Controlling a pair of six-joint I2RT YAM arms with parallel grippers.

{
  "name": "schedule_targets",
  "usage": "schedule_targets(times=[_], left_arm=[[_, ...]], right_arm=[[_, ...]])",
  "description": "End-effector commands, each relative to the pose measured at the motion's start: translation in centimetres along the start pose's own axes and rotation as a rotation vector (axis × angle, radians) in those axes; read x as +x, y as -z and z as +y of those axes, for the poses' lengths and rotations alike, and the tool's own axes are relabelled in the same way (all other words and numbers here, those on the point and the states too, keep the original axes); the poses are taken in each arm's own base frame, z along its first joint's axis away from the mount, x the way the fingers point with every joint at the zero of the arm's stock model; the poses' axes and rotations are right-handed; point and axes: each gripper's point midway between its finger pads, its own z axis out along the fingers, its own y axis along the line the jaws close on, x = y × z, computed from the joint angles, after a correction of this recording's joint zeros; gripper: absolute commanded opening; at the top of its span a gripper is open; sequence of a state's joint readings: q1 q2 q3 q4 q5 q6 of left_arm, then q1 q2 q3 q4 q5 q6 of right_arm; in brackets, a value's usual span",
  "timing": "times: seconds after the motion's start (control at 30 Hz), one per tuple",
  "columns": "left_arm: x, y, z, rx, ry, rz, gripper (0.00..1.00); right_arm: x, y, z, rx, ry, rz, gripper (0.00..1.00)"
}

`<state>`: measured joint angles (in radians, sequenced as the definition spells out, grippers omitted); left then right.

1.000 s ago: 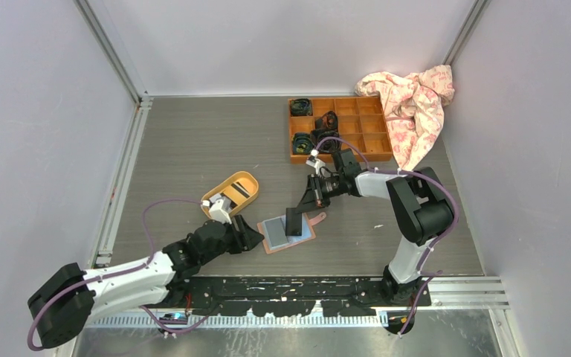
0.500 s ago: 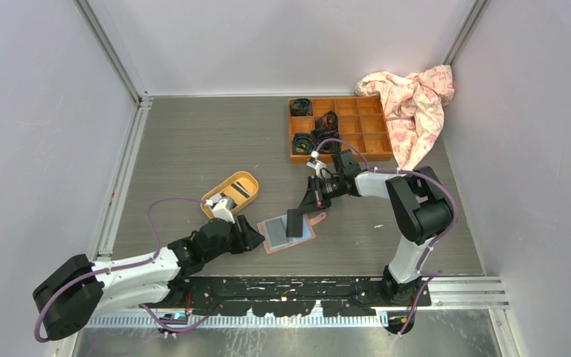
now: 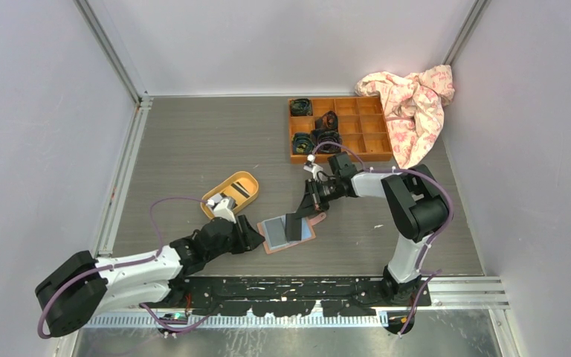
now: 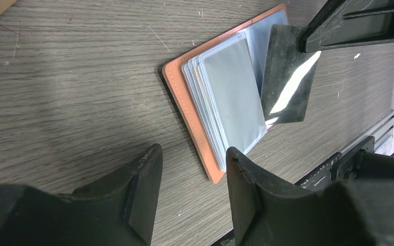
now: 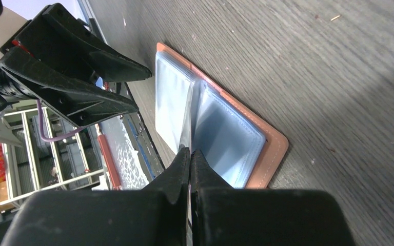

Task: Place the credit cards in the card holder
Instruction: Insert the credit card into the card slot.

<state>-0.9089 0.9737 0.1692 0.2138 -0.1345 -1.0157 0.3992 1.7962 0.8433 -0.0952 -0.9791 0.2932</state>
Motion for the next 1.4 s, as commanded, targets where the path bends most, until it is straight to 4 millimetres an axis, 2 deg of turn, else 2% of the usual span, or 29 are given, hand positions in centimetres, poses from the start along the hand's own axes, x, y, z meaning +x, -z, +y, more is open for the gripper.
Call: schedule_targets(times=[0.0, 0.33, 0.9, 1.37], left_arm=[[-1.5, -0.3, -2.6, 0.064, 0.012, -0.037, 0.48], [-1.3, -0.5, -2.1, 0.041, 0.004, -0.026, 0.43], [-0.8, -1.5, -2.4, 0.027, -0.015, 0.01, 0.38], [-0.7, -2.1, -2.6, 0.02, -0.022, 0.025, 0.33]], right_arm=[[-0.7, -0.5, 0.5, -0.03, 0.028, 0.007, 0.01], [0.0, -0.8, 0.6, -0.061, 0.001, 0.054, 0.01], [0.8, -2.0, 0.0, -0.058, -0.033, 0.119, 0.01], [1.2, -2.6, 0.3, -0.082, -0.045, 0.159, 0.02]])
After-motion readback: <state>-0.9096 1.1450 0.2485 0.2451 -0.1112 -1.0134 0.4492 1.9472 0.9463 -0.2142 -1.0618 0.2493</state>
